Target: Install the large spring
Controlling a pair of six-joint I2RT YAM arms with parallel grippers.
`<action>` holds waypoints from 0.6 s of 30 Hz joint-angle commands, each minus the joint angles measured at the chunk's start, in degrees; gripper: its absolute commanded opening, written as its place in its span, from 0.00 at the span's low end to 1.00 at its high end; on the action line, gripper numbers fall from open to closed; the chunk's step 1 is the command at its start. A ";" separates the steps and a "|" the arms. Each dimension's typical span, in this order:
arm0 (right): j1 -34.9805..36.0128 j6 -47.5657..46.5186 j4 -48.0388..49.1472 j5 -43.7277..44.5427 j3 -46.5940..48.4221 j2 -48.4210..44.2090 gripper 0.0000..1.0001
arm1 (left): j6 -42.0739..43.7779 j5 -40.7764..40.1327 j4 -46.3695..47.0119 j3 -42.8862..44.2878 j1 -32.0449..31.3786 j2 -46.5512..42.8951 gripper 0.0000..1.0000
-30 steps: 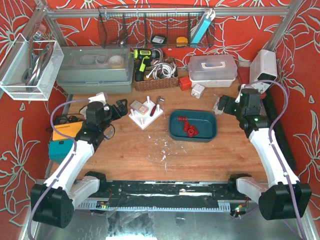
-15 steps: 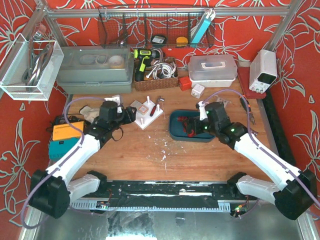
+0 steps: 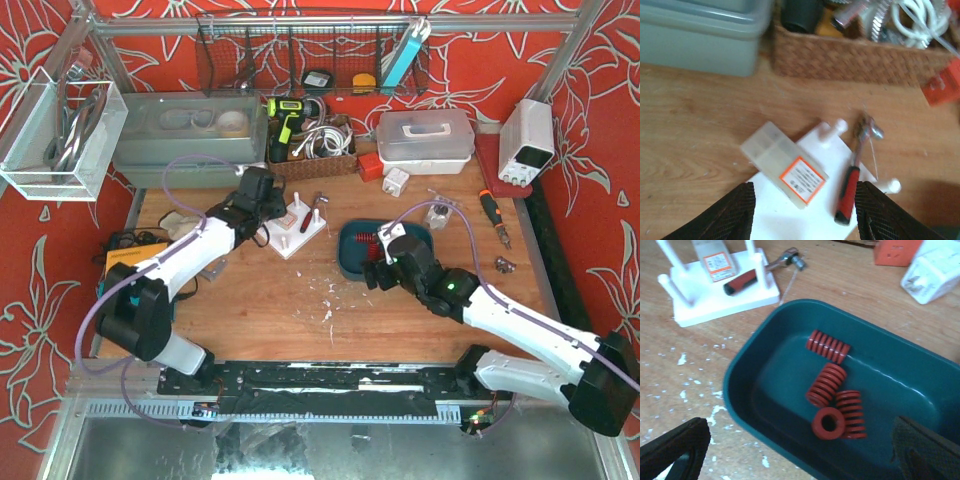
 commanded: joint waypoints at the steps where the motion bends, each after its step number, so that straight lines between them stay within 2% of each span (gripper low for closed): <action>1: 0.57 0.06 2.45 9.24 -1.93 -2.35 0.99 | 11.84 3.75 1.03 2.85 -4.94 3.18 0.58; 4: 0.64 0.88 3.14 11.98 -3.75 -5.02 0.99 | 20.98 5.39 1.48 3.61 -7.19 5.06 0.54; 9: 0.59 1.26 5.19 14.45 -6.70 -11.24 0.99 | 25.95 10.23 2.01 2.58 -7.33 7.51 0.41; 18: 0.63 1.36 5.99 15.51 -8.52 -15.28 0.99 | 32.02 13.56 2.10 2.64 -7.33 12.20 0.36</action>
